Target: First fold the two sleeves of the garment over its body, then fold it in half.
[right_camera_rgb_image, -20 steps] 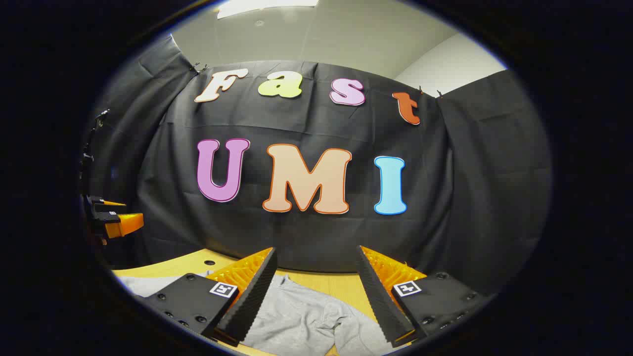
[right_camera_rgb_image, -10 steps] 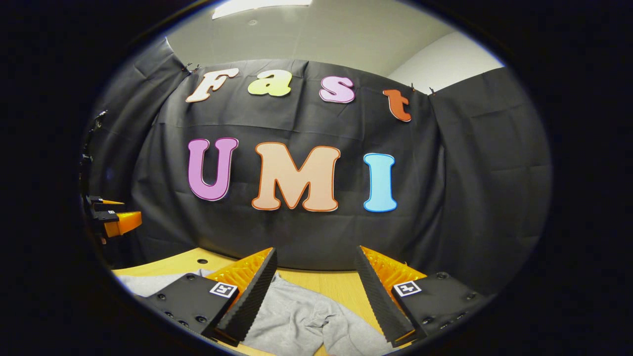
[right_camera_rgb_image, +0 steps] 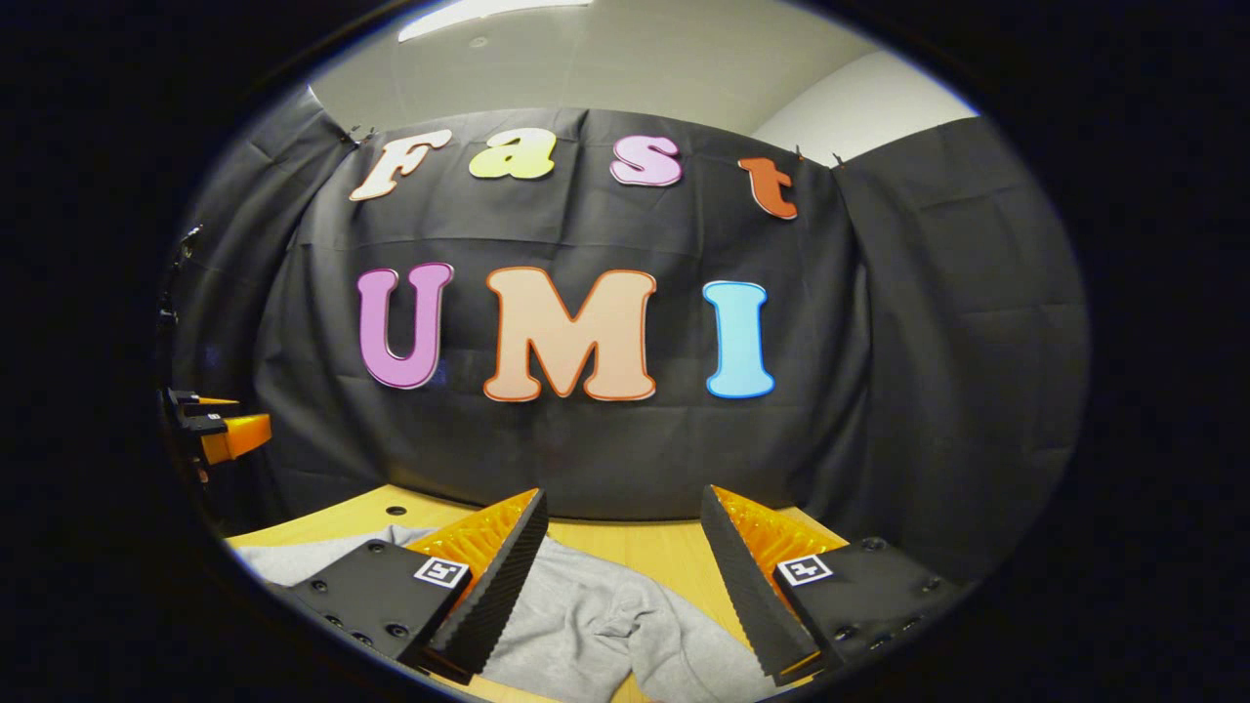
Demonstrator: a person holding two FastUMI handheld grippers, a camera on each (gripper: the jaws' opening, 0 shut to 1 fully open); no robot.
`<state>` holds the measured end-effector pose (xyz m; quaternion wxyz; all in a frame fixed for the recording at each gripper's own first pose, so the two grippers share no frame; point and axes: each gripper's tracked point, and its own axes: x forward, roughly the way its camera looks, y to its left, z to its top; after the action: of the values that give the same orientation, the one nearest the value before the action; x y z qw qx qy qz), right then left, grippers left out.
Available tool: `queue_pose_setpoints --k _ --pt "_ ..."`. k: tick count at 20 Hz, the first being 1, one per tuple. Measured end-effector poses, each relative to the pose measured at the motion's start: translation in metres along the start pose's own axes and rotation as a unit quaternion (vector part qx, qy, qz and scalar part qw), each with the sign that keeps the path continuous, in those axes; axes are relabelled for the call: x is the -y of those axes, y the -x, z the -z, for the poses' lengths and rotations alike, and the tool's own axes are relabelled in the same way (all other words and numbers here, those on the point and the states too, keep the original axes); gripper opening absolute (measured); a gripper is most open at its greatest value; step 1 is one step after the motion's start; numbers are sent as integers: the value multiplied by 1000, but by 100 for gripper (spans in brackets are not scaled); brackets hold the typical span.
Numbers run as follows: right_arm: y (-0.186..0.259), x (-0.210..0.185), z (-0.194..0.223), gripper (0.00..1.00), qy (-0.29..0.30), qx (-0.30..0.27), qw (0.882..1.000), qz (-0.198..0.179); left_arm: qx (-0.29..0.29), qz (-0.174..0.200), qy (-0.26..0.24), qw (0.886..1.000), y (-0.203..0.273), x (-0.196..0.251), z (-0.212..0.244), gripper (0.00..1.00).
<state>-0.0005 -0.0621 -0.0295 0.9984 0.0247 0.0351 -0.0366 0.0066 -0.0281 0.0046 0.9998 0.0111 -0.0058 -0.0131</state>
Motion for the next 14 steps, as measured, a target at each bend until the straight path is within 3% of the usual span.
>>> queue_pose_setpoints --k 8,14 --pt "9 98 51 99 36 -61 995 73 -4 8 -7 1000 -6 8 2 94" --pt "46 147 114 99 57 -145 983 98 -4 22 -5 1000 -12 24 2 94"
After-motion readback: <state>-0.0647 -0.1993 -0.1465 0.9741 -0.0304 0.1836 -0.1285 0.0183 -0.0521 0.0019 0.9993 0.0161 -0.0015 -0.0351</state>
